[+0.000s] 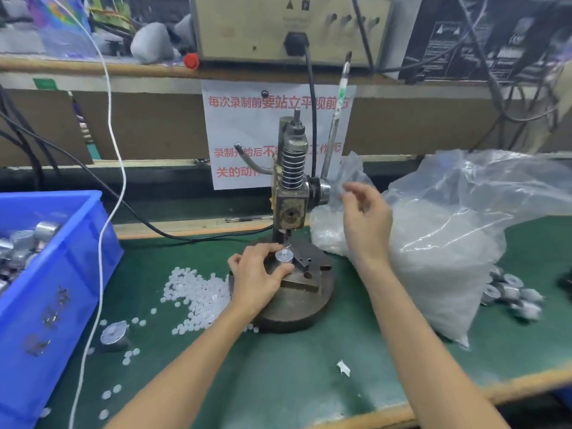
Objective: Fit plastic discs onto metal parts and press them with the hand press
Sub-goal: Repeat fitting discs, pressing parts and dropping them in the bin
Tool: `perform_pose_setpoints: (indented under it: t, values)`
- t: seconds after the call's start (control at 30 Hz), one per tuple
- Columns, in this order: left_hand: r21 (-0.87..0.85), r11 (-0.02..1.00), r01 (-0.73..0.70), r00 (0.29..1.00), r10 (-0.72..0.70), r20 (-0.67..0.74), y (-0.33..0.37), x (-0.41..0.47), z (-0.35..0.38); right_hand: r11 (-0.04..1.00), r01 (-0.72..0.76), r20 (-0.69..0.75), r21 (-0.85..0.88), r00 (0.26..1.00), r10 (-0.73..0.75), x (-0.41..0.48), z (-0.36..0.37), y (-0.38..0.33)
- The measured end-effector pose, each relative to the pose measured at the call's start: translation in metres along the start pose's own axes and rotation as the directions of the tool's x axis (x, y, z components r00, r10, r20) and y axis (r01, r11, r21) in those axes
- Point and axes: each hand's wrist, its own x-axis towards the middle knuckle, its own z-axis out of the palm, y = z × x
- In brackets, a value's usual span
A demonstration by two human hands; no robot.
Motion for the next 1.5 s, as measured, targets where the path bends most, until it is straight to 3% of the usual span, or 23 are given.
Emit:
perform_pose_setpoints:
  t: [0.07,0.2,0.3,0.43,0.67,0.8,0.93,1.03,1.1,1.23,1.37,1.5]
  values:
    - [0.004,1.000,-0.001,1.000,0.001,0.007,0.001,0.000,0.000,0.994,0.076,-0.025,0.078,0.997,-0.074,0.050,0.003,-0.037]
    - [0.001,1.000,0.019,1.000,-0.019,0.018,0.001,-0.001,-0.002,0.985,-0.067,0.213,0.160,0.976,0.031,0.100,0.014,-0.085]
    - [-0.020,1.000,0.017,1.000,-0.017,0.009,0.000,-0.002,-0.002,0.977,0.059,0.074,0.205,0.994,-0.076,0.073,0.015,-0.081]
    - [-0.029,0.999,0.013,1.000,-0.014,-0.010,0.000,-0.002,-0.001,0.874,0.232,-0.079,0.427,0.972,-0.220,0.011,0.005,-0.053]
    - [-0.038,0.999,0.003,1.000,-0.004,-0.012,0.001,-0.001,-0.001,0.857,0.245,-0.205,0.453,0.964,-0.167,0.012,0.018,-0.062]
    - [-0.016,1.000,-0.009,1.000,0.009,-0.002,0.001,-0.002,-0.001,0.957,0.125,-0.128,0.260,0.987,-0.094,0.055,0.027,-0.078]
    - [-0.005,1.000,-0.010,1.000,0.010,0.023,0.000,-0.003,-0.001,0.958,-0.072,0.118,0.279,0.992,0.040,0.055,0.030,-0.055]
    - [0.009,1.000,-0.007,1.000,0.006,0.029,0.001,-0.004,-0.001,0.957,-0.065,-0.030,0.281,0.997,0.076,0.011,0.026,-0.011]
    - [0.017,1.000,0.007,0.999,-0.007,0.035,0.003,-0.006,-0.002,0.956,-0.142,-0.059,0.256,0.985,0.162,-0.022,0.022,0.022]
    - [0.045,0.999,-0.010,0.996,0.006,0.090,0.006,-0.015,-0.005,0.944,-0.325,0.186,0.061,0.932,0.309,-0.077,0.009,0.067]
    - [0.085,0.994,-0.069,0.997,0.064,0.049,0.017,-0.044,-0.009,0.926,-0.357,0.298,0.125,0.904,0.308,-0.095,-0.006,0.069]
    - [-0.039,0.978,-0.204,0.978,0.206,0.039,0.051,-0.090,0.003,0.914,-0.398,0.452,0.071,0.830,0.327,-0.108,-0.034,0.063]
